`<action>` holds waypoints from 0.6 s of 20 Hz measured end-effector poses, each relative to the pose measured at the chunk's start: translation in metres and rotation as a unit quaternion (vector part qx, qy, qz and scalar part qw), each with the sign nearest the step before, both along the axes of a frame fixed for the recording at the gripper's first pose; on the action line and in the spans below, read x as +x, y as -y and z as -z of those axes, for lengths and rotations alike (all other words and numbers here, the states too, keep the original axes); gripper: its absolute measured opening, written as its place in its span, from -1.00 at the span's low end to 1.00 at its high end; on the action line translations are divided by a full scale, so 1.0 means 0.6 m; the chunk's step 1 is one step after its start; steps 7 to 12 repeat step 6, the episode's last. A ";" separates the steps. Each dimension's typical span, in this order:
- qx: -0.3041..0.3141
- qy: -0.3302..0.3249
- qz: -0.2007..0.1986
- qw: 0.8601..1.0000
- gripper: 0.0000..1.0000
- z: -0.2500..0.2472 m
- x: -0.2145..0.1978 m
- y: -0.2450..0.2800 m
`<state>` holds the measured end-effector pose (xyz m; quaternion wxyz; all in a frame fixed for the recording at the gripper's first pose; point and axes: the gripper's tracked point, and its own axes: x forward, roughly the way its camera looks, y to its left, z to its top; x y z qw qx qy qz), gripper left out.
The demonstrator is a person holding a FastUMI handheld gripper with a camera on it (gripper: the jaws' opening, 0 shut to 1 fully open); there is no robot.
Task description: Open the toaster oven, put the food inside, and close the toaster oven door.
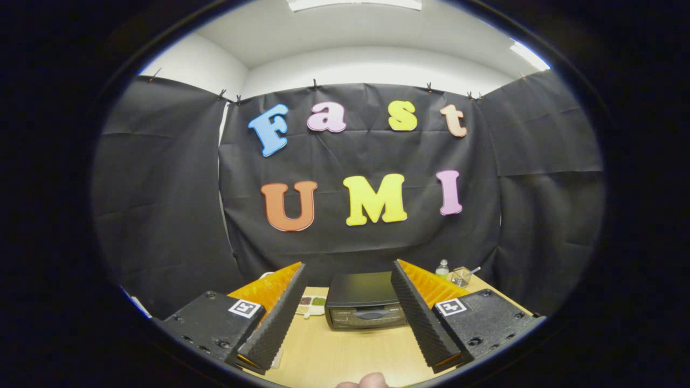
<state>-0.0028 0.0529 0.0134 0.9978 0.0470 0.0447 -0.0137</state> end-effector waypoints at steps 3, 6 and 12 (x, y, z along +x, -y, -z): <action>0.002 0.001 -0.003 1.000 1.00 0.000 0.000 -0.001; 0.002 0.006 -0.002 1.000 1.00 -0.004 -0.001 0.003; 0.002 0.006 -0.002 1.000 1.00 -0.004 -0.001 0.003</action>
